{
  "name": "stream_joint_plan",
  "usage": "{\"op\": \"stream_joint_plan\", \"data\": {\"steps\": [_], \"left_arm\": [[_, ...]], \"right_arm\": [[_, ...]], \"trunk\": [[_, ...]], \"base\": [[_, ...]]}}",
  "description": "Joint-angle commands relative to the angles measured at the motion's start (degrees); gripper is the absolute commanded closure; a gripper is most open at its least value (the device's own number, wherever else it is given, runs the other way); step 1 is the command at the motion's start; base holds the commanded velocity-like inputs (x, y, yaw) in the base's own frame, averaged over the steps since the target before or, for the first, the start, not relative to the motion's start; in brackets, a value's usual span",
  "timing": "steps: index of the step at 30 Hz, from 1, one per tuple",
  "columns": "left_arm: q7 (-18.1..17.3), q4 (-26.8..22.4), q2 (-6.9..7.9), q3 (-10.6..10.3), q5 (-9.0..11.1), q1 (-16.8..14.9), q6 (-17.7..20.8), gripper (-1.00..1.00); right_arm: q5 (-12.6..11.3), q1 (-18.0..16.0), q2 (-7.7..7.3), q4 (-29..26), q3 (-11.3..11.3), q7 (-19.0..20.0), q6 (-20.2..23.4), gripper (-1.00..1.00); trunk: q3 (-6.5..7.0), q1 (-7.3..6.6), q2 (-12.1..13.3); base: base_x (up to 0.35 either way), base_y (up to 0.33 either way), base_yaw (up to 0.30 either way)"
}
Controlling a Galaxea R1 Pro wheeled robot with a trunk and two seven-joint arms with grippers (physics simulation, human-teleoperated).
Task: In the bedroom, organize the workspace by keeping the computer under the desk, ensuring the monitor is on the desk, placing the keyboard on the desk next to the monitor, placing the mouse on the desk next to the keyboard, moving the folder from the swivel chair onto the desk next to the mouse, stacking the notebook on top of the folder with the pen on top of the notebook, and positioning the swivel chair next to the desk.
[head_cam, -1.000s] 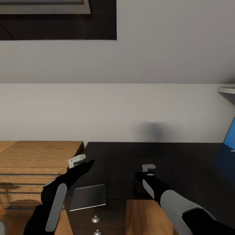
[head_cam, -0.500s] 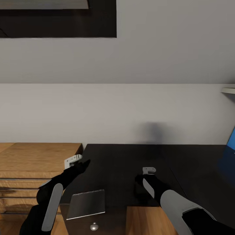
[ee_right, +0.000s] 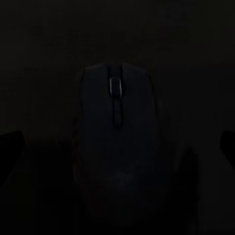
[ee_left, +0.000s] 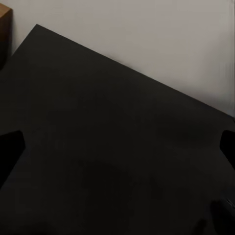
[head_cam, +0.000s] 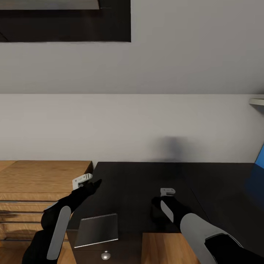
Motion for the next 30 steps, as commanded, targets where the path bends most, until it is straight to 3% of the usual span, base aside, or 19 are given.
{"op": "stream_joint_plan", "data": {"steps": [1, 7, 25, 30], "left_arm": [[0.3, -0.1, -0.05, 0.0, 0.6, 0.0, 0.3, -1.0], [0.3, 0.0, -0.07, -0.1, 0.6, 0.0, 0.4, -1.0], [0.3, -0.1, -0.07, 0.1, 0.6, 0.0, 0.3, -1.0], [0.3, -0.1, -0.07, 0.1, 0.6, 0.0, 0.4, -1.0]], "right_arm": [[-0.6, 0.0, -0.03, -0.1, 0.5, -0.4, 0.5, -1.0], [-0.5, 0.0, -0.04, -0.1, 0.5, -0.4, 0.7, -1.0], [-0.5, 0.0, -0.05, -0.2, 0.5, -0.3, 0.6, -1.0], [-0.5, 0.0, -0.05, -0.2, 0.5, -0.3, 0.6, -1.0]], "trunk": [[-0.07, 0.0, 0.0], [-0.79, 0.88, -1.6], [-0.79, 0.88, -1.6], [-0.79, 0.88, -1.6]], "base": [[0.0, 0.0, 0.0], [0.0, 0.0, 0.0], [0.002, 0.0, 0.0], [0.229, 0.0, 0.0]]}}
